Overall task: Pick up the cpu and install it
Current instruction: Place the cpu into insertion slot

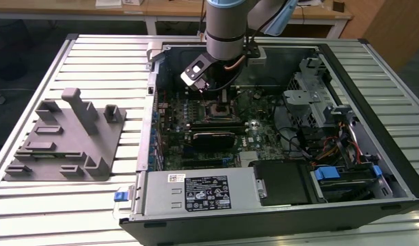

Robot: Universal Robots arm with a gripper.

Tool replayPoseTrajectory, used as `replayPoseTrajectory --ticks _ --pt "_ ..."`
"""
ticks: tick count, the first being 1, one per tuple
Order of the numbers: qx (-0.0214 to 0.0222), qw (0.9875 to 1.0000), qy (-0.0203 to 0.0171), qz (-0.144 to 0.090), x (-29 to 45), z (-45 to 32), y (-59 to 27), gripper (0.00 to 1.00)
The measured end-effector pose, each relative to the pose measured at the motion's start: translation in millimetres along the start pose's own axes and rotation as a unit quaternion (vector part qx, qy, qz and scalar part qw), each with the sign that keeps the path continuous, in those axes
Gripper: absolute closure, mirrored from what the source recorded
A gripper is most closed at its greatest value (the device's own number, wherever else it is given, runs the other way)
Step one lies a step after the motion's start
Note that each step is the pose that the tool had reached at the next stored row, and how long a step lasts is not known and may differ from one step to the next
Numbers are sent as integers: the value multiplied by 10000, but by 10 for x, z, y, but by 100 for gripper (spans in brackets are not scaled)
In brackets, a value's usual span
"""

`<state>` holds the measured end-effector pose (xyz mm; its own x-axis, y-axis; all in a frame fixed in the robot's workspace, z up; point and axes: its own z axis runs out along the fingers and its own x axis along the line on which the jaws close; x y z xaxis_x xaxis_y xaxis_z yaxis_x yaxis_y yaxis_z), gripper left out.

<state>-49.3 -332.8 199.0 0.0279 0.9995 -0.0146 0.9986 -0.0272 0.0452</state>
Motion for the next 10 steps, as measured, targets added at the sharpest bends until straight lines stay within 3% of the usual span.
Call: replayPoseTrajectory --ticks 10 --pt "2 10000 -3 0 -3 -147 6 89"
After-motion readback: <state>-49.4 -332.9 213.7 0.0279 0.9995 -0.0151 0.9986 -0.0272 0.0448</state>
